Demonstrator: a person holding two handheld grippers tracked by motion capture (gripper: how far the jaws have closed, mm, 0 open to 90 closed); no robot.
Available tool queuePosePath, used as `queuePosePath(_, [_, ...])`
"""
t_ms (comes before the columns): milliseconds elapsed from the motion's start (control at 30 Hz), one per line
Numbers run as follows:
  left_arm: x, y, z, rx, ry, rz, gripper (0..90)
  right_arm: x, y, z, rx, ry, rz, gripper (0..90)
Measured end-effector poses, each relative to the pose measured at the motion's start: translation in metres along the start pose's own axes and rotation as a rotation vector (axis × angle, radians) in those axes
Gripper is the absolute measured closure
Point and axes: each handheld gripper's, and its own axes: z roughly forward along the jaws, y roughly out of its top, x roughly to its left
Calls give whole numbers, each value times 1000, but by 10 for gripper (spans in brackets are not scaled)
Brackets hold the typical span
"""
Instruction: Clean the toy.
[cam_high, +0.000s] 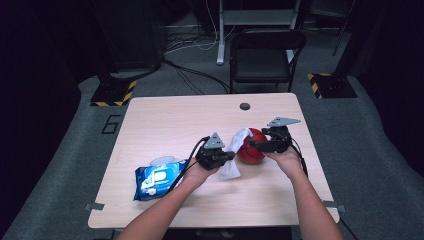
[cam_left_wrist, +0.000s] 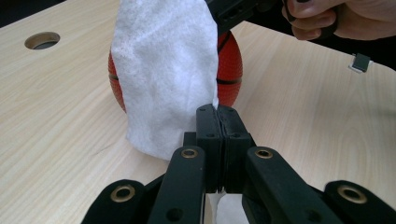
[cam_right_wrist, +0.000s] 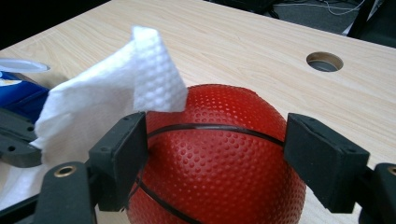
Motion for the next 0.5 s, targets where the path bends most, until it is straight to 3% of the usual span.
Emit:
queuePosePath(133, [-1,-4,10,30,-33,15,886,-1,0,0,5,8,1,216])
queuePosePath(200, [-1,-3,20,32,-39,3,886,-1,0,0,5,9,3,216])
queuePosePath(400, [10,-4,44,48,-23,-49,886,-2,-2,-2,14,13,5,216])
queuePosePath(500, [15,-3,49,13,-43,-105,887,-8,-3,-4,12,14,32,221])
